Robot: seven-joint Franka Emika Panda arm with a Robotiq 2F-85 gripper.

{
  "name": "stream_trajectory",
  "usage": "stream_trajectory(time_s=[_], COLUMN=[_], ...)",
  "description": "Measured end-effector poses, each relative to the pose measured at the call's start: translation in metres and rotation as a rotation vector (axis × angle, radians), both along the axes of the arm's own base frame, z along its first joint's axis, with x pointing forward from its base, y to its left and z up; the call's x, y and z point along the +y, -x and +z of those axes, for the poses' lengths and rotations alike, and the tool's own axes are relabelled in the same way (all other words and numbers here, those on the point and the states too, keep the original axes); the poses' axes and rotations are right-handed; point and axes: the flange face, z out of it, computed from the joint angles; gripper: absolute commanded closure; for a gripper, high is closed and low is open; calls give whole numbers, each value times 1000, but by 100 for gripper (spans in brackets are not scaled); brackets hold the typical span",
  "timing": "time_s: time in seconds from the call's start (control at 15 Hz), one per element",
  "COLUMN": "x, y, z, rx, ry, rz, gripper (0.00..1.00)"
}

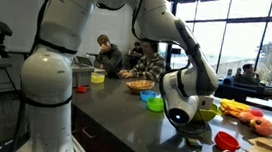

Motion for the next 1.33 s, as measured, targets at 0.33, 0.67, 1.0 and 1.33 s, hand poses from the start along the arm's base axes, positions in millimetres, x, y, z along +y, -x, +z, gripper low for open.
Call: stream_trajectory(time_s=[0.33,0.67,1.0,1.33], x=[22,35,44,69], y=[-41,-57,-52,-55], z=[44,104,130,136], rx=[129,276,488,666], ry=[171,399,635,860], rz=[-1,5,4,64], gripper=[99,99,99,99])
